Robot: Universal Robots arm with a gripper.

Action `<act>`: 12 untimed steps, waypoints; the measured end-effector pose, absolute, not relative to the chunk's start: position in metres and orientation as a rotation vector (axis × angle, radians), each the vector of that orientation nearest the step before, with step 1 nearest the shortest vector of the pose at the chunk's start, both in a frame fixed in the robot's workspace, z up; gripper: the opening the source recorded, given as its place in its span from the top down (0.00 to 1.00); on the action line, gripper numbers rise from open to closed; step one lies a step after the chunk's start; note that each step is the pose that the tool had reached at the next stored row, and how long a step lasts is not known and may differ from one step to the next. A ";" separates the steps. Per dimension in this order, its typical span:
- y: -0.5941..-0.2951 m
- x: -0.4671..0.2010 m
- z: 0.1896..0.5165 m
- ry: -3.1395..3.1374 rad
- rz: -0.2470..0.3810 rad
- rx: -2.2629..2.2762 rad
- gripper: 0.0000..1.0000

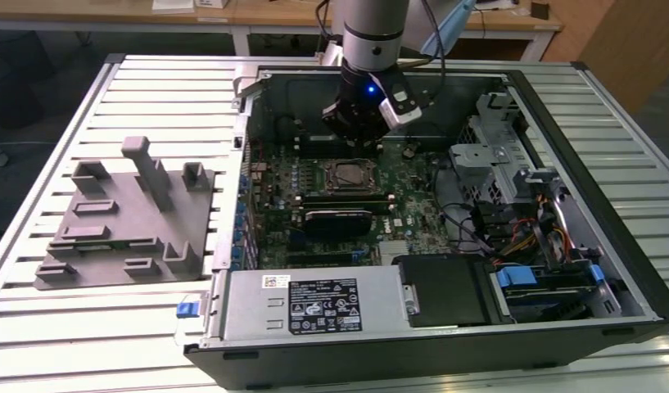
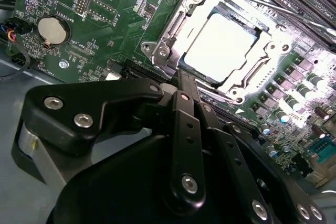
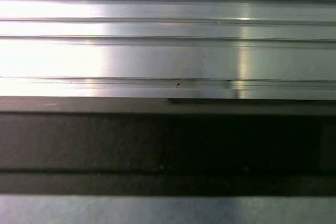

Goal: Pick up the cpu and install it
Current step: 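Install the second cpu locking lever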

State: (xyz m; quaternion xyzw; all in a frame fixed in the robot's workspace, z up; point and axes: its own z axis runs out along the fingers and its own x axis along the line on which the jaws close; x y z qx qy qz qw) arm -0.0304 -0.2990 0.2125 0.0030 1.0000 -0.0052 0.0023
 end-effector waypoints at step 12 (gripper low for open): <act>-0.306 -0.030 0.213 3.137 -0.014 0.009 0.89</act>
